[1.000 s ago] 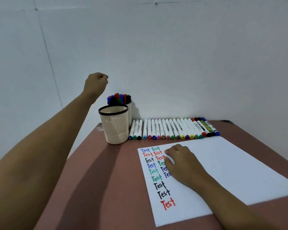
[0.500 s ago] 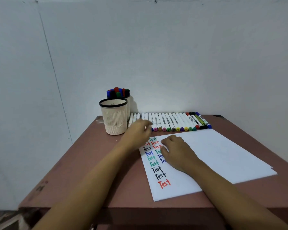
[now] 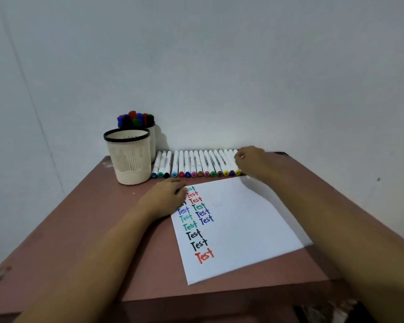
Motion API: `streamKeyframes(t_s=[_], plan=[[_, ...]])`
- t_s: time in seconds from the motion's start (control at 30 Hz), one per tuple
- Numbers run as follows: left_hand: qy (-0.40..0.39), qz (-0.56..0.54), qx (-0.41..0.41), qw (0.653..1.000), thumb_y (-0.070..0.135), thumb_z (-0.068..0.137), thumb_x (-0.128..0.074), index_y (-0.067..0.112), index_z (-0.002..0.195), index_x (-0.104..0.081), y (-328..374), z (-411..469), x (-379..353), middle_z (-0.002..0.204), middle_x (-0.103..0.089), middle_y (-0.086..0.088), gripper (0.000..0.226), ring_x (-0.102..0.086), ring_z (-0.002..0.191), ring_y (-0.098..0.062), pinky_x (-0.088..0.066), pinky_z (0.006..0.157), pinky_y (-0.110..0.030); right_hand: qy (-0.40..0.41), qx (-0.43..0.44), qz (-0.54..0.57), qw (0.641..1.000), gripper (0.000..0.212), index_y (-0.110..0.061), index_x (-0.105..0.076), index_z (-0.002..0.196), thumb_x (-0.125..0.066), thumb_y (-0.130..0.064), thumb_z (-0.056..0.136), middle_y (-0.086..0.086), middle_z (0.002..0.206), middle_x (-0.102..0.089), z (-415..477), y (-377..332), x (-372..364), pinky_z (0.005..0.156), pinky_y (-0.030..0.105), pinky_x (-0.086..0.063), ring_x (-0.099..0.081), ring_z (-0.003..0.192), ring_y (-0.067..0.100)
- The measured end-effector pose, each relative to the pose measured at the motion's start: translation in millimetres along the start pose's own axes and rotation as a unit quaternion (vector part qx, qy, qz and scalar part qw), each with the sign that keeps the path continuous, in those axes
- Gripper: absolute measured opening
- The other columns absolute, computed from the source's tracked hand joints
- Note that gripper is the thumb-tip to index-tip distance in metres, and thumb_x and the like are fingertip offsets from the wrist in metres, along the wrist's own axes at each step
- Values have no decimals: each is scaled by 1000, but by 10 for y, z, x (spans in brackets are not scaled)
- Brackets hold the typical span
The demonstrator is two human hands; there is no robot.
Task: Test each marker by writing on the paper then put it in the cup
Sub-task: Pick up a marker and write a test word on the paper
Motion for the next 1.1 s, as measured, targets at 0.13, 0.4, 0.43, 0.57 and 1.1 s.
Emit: streamKeyframes(t_s=[0.13, 0.4, 0.43, 0.57, 1.1], plan=[[-1, 1, -1, 1000, 33, 100, -34, 16, 137, -45, -29, 21, -36, 147, -38, -2, 42, -35, 133, -18, -26, 108, -30, 59, -127, -32, 990, 9, -3, -54, 89, -46, -8, 91, 17, 111, -62, 306, 481, 40, 68, 29, -37, -59, 102, 33], [8, 0, -6, 1000, 33, 100, -34, 16, 137, -45, -42, 51, -55, 146, -39, -2, 42, -36, 132, -17, -26, 107, -29, 55, -185, -39, 980, 21, -2, -58, 110, -52, -11, 92, 13, 102, -59, 426, 862, -113, 69, 30, -37, -53, 86, 25], [6, 2, -7, 1000, 33, 100, -34, 16, 137, -46, -39, 49, -54, 146, -39, -2, 42, -36, 132, -17, -27, 107, -29, 59, -191, -30, 979, 23, -1, -58, 112, -51, -10, 93, 14, 105, -59, 410, 853, -102, 70, 30, -37, -53, 87, 25], [5, 4, -9, 1000, 31, 100, -33, 15, 137, -45, -22, 34, -44, 146, -39, -3, 42, -35, 132, -17, -26, 108, -29, 97, -194, 10, 976, 24, 3, -56, 114, -50, -3, 92, 18, 114, -61, 372, 883, -76, 70, 30, -37, -58, 97, 29], [162, -65, -67, 982, 21, 97, -45, 9, 141, -37, 78, -100, 121, 146, -35, -10, 47, -34, 133, -21, -27, 106, -26, 220, -37, 388, 894, 13, -10, -57, 84, -47, -11, 91, 4, 78, -60, -548, 99, 203, 62, 23, -46, -53, 68, 15]])
Point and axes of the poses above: each hand's wrist, its own z-axis towards the middle knuckle, its own x-axis out of the back of the hand, y = z × x, the point moved 3 cm from there along z, towards the middle knuckle
